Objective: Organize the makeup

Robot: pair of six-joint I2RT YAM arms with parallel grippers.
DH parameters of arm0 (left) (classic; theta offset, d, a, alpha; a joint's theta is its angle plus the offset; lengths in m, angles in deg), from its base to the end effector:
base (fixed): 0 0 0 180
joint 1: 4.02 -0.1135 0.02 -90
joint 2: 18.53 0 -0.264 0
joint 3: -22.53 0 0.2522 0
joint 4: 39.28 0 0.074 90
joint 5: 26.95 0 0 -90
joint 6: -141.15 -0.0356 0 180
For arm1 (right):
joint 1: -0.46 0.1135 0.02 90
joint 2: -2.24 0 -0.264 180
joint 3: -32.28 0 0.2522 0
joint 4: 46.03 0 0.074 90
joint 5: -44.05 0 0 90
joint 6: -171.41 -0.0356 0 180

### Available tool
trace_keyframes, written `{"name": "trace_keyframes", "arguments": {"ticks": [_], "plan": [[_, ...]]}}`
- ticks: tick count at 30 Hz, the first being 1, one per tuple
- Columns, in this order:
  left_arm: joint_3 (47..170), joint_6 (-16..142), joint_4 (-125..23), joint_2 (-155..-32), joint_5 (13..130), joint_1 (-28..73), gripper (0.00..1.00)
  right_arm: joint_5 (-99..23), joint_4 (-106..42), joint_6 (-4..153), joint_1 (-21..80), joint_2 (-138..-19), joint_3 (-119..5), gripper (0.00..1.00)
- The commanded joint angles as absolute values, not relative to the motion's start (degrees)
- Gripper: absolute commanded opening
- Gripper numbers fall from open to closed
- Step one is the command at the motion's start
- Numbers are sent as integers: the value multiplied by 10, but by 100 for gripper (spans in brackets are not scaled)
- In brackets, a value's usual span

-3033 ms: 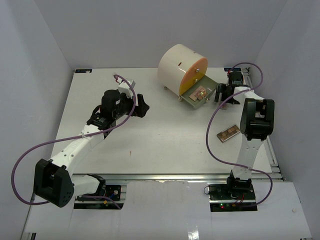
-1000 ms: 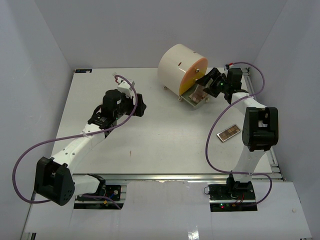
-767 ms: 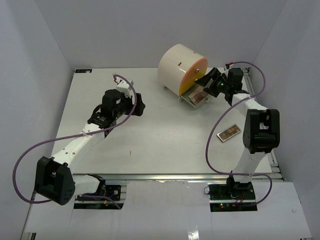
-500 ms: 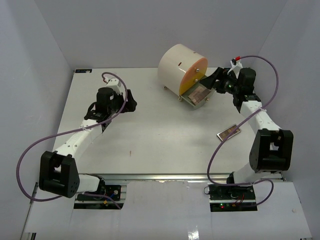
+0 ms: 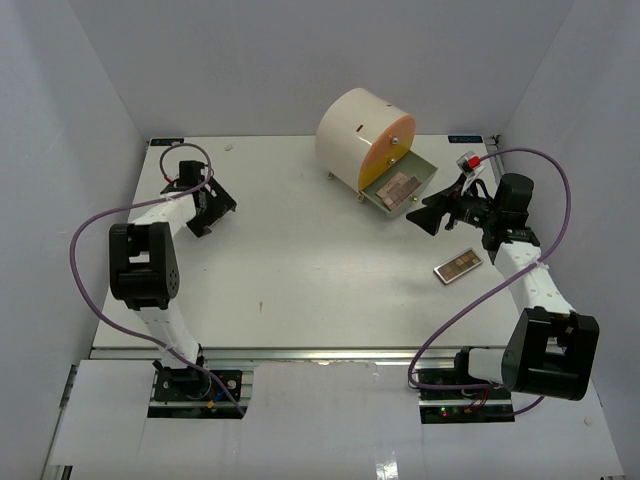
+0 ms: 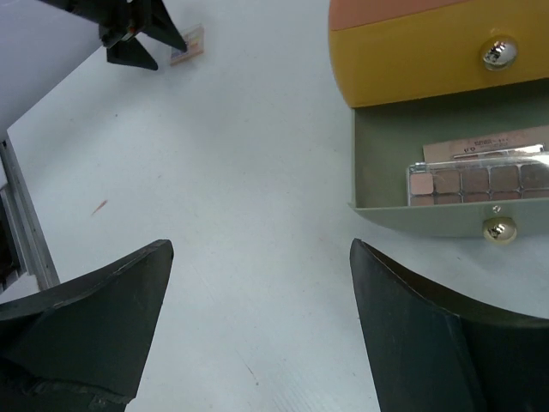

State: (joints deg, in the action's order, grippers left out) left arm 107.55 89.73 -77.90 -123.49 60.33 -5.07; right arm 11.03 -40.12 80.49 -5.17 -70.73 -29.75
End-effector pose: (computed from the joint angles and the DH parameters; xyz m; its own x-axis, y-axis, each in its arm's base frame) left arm 0.3823 0.0087 0.1891 -0.6400 -0.6347 -0.4330 -0.5656 0.7706 -0.2936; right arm 0.2813 0.0023 0.2910 -0.3004 0.0384 -0.9530 -0.7404 0.6205 0.2584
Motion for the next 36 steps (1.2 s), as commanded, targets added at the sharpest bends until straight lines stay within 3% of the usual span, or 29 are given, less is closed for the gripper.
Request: {"name": "trace_keyframes", "arguments": {"ticks": [1,12,20,26,32,34,36], "plan": [[1163,969,-873,-1286,567,-67,98,150,-425,838,-59,-692,-293,90],[1392,1024,-1042,-1436,489,-70,98,170,-419,840,-70,-703,-295,90],[1420,1021,-1056,-1473,507,-70,98,176,-416,842,-77,-704,-296,90],[1412,993,-1060,-1483,510,-70,69,178,-417,841,-82,-701,-296,90],[1359,939,-987,-1427,598,-70,11,184,-417,841,-89,-696,-294,90],[1321,899,-932,-1361,666,-59,1,190,-417,840,-93,-695,-293,90],[1254,845,-841,-1304,757,-29,0,192,-418,840,-97,-694,-292,90]]}}
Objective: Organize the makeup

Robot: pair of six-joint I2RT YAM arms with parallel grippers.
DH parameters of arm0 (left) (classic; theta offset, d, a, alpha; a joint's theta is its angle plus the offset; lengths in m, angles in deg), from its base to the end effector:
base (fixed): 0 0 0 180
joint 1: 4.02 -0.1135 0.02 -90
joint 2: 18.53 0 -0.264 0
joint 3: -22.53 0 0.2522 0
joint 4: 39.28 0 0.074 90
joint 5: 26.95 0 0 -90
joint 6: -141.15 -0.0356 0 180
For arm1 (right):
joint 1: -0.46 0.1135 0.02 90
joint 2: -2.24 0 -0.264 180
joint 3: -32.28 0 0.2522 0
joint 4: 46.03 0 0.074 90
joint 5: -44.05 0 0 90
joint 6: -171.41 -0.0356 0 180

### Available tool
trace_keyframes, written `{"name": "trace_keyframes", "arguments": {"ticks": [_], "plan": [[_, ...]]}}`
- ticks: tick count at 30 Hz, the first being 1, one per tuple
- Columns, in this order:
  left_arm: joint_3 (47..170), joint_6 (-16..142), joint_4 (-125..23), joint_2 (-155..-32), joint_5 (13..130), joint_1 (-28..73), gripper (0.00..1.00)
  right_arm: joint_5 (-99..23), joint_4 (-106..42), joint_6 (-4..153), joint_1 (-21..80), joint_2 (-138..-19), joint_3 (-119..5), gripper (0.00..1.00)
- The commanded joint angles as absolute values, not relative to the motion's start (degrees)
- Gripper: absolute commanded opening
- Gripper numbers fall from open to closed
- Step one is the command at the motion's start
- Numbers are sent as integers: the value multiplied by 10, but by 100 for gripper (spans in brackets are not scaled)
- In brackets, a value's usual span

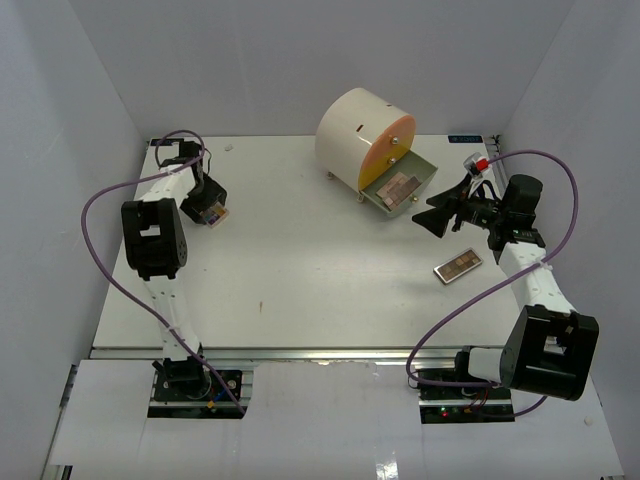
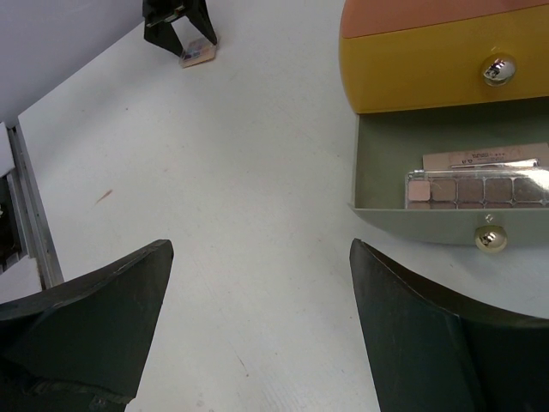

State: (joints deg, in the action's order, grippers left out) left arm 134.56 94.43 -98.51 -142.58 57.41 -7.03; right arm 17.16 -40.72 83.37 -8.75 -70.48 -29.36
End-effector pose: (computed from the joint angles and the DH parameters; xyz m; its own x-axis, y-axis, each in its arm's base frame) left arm 0.4489 0.0271 0.1761 -0.6310 -0.7164 -0.2978 -0.7093 0.6882 -0.1526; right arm 0.2770 -0.0128 0.2917 -0.2520 0.0252 -0.9674 -0.7813 0.5846 0.2187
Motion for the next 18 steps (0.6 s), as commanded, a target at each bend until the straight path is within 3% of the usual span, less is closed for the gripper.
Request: {"name": "trace_keyframes", "arguments": {"ticks": [1,3,7,13,18], "plan": [[1216,825,-783,-1269,803,-13,0,193,-419,839,-99,-694,-292,90],[1136,807,-639,-1172,891,18,0,192,-420,839,-100,-693,-291,90],[1112,741,-570,-1118,928,131,0,191,-426,835,-110,-693,-289,90],[1185,599,-559,-1141,796,317,0,190,-435,828,-128,-686,-283,90],[1277,496,-556,-1223,669,400,0,188,-445,821,-141,-680,-277,90]]}}
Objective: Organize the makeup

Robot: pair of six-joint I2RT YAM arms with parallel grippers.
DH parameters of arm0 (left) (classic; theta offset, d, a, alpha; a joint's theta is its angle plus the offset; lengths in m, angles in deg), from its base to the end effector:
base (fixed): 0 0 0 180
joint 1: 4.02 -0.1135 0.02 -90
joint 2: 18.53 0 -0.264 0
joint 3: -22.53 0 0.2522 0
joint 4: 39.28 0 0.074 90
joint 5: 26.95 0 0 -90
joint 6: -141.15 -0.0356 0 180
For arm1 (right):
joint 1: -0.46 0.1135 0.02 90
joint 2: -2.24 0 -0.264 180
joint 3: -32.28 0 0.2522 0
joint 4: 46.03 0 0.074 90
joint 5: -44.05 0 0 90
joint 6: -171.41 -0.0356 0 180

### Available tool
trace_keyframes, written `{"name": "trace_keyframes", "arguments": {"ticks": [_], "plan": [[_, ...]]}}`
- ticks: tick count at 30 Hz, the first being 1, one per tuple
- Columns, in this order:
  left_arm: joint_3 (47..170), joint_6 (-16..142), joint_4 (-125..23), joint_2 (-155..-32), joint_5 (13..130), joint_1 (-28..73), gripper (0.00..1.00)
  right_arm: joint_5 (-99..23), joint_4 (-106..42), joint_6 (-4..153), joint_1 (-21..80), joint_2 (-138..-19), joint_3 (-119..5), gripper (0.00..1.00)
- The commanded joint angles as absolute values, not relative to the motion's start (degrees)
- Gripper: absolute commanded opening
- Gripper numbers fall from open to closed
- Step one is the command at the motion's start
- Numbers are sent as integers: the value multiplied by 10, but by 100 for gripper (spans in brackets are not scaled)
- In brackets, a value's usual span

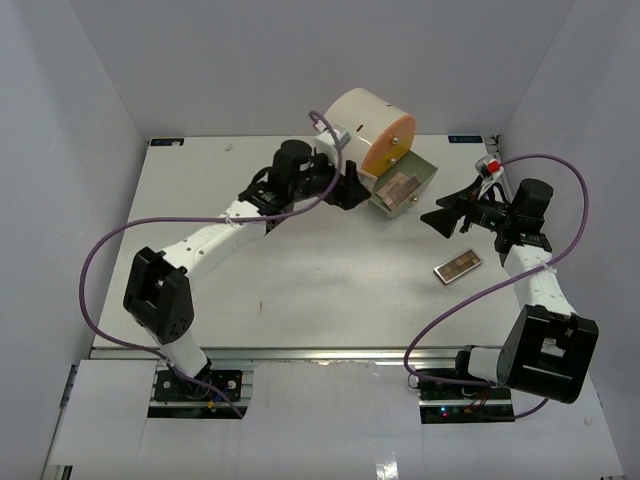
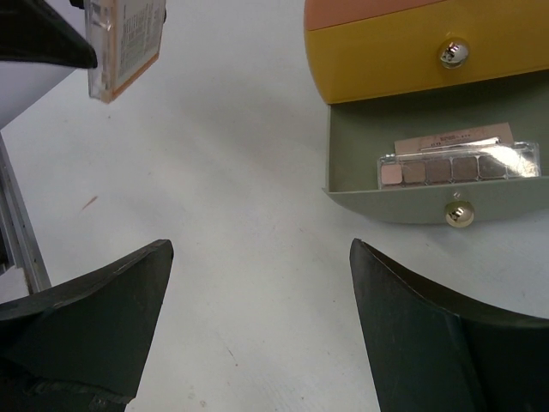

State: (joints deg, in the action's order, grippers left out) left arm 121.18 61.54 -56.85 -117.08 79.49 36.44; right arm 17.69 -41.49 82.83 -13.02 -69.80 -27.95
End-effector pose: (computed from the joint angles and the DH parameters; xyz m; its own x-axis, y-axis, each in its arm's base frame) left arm 0.3089 -0.2767 0.3425 -0.3740 0.0916 -0.9229 0.7730 0.5806 -0.2556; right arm 0.2716 -0.0323 0.2877 -0.2555 0.0499 -0.9655 -0.7392 0.6336 0.2284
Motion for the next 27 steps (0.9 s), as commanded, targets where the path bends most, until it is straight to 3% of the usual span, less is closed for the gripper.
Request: {"name": "trace_keyframes", "arguments": {"ticks": [1,7,12,15,24,27], "plan": [[1302,475,-555,-1252,640,418,0,188,-446,819,-143,-679,-277,90],[1462,410,-555,-1388,503,458,0,191,-459,804,-165,-672,-270,90],[1559,395,-550,-1466,468,460,0,194,-475,785,-180,-665,-264,90],[1588,384,-547,-1501,447,462,6,198,-477,782,-185,-665,-263,90],[1594,338,-512,-1548,404,462,34,207,-483,775,-192,-667,-262,90],[1587,345,-515,-1546,406,462,51,207,-484,774,-193,-667,-262,90]]}}
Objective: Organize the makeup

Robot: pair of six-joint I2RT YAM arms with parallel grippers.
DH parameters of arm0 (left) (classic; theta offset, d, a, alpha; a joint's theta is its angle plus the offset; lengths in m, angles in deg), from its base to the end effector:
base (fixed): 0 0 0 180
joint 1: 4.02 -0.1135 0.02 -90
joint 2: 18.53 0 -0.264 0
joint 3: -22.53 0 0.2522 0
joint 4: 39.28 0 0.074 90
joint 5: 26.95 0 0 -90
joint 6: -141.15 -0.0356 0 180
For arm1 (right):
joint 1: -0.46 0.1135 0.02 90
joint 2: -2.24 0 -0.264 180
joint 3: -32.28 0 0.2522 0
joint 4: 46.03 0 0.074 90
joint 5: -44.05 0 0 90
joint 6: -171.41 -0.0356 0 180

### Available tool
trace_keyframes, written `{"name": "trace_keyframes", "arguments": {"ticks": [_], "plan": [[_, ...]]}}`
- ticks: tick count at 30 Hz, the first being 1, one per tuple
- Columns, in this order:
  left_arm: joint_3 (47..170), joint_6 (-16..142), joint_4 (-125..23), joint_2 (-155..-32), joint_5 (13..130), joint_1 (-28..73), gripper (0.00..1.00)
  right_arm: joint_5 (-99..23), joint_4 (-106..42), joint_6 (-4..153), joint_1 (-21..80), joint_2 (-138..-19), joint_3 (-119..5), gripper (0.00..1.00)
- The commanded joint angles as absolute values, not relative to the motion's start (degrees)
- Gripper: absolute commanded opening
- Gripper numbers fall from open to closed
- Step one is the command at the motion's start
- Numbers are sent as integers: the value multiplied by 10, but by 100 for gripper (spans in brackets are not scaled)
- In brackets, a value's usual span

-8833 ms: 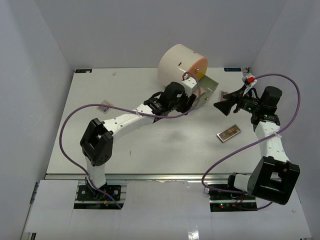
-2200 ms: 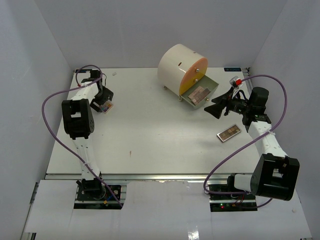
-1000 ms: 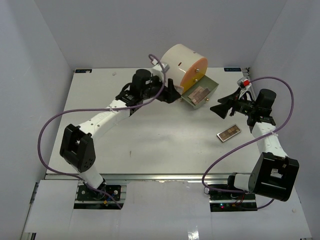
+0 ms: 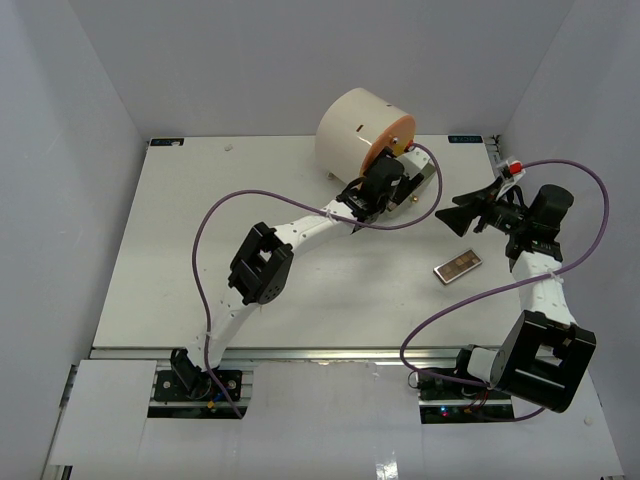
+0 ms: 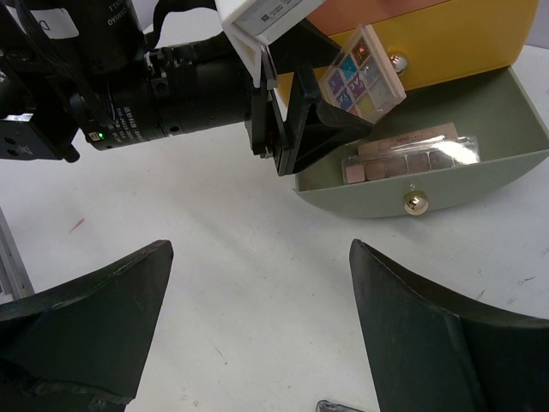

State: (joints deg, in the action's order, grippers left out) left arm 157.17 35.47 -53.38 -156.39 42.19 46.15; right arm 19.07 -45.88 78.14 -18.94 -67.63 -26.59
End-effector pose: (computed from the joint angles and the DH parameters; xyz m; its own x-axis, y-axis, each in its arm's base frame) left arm 0.3748 -0.4296 0.2445 -0.0485 0.4524 -0.8905 0.5328 0.7658 0.3601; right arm 0.2598 -0.0573 0.2960 -0.2219 0.1037 -0.9695 -0.6870 0.6889 0.2310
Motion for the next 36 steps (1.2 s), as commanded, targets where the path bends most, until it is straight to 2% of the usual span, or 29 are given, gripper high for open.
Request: {"name": "trace_keyframes", "arguments": {"ticks": [1,6,16,18,24,28,31,36], "plan": [[1585,348,-516,-1545,406,462,58,208,-484,774,-193,-667,-261,90],[1575,354,-520,-1537,403,462,77,208,-484,773,-196,-667,-261,90],[1558,386,-553,-1505,431,462,89,207,-486,771,-200,-669,-257,90],[1549,391,-555,-1497,432,462,98,206,-486,771,-201,-668,-255,90],[1521,422,-566,-1461,456,462,98,200,-470,787,-202,-665,-252,90],[1481,457,-590,-1395,502,462,98,194,-412,837,-202,-663,-263,90],[1403,473,-597,-1313,532,460,98,163,-334,897,-200,-662,-285,90],[1167,506,-595,-1098,571,440,98,19,-195,998,-182,-669,-345,90]]}}
